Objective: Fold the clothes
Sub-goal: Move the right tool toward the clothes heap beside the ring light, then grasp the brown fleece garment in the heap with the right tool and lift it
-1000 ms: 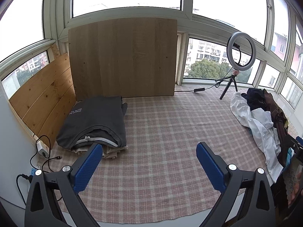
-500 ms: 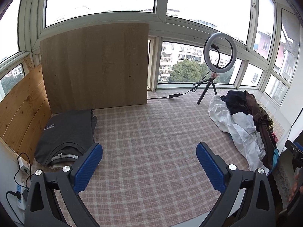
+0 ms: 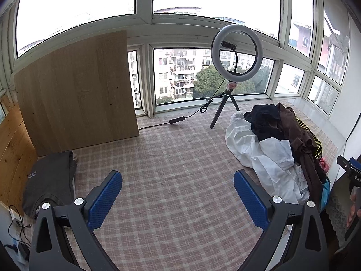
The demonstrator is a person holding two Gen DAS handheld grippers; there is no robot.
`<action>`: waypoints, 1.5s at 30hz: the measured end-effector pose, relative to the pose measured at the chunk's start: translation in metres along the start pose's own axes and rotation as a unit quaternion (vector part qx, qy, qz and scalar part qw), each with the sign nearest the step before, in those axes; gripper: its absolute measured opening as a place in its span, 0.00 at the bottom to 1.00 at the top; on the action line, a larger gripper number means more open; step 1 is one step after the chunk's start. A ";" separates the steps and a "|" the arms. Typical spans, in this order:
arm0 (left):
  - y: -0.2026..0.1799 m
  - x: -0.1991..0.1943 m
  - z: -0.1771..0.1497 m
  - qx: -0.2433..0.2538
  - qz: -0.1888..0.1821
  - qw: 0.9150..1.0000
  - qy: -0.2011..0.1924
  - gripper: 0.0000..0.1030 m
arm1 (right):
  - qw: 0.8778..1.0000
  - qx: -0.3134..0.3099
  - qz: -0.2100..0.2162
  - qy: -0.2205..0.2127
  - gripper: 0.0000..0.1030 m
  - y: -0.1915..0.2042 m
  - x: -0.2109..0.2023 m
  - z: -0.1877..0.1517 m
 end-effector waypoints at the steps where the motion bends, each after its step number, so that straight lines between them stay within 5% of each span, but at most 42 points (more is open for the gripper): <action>1: -0.008 0.006 0.004 0.002 -0.002 1.000 0.001 0.96 | 1.000 -0.002 -0.002 0.000 1.00 -0.003 0.009 0.006; 9: -0.092 0.044 0.020 0.057 -0.100 0.993 0.018 0.97 | 1.000 -0.015 0.001 0.004 1.00 -0.021 0.067 0.041; 22: -0.147 0.088 0.042 0.067 -0.087 0.994 0.030 0.97 | 0.998 -0.062 0.029 0.001 1.00 -0.023 0.146 0.090; 33: -0.132 0.111 0.049 0.053 -0.045 0.997 0.042 0.97 | 0.983 -0.048 0.139 0.105 1.00 0.005 0.259 0.120; 41: -0.104 0.124 0.042 0.023 -0.023 0.998 0.058 0.97 | 0.969 -0.109 0.166 0.148 1.00 0.062 0.308 0.112; 42: -0.101 0.125 0.041 0.021 -0.020 0.998 0.060 0.97 | 0.967 -0.114 0.175 0.146 0.96 0.067 0.309 0.111; 45: -0.093 0.129 0.037 0.013 -0.016 0.998 0.066 0.97 | 0.961 -0.110 0.213 0.139 0.45 0.072 0.309 0.108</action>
Point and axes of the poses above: each gripper's, at about its wrist camera, not at the fingertips, and x roughly the way its jaws point, y to its left, z to its top, the point moved 7 cm from there along x, roughly the way its jaws point, and after that the axes turned 13 degrees about -z, right-handed, at the moved point
